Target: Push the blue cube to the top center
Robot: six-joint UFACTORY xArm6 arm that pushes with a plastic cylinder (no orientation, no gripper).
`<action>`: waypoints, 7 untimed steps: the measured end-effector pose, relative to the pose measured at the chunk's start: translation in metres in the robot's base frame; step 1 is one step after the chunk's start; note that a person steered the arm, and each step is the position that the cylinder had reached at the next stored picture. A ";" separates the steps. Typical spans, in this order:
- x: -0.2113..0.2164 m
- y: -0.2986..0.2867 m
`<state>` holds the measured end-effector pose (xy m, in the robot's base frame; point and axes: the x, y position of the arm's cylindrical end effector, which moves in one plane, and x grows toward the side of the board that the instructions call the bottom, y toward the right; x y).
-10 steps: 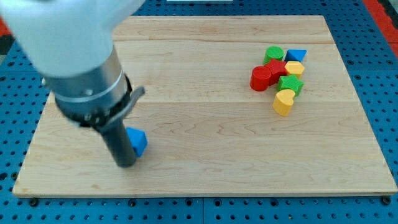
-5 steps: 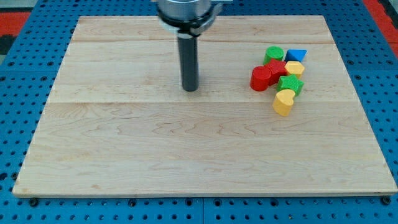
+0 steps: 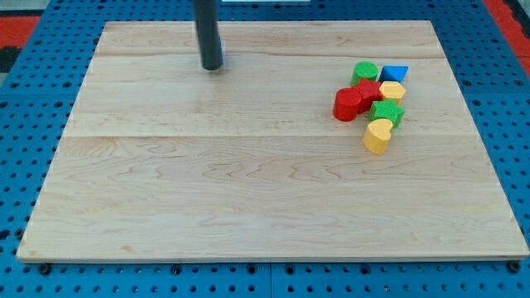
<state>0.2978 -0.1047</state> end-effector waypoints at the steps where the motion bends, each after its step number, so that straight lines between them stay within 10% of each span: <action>1: -0.010 -0.015; 3: -0.026 -0.037; 7: -0.032 0.106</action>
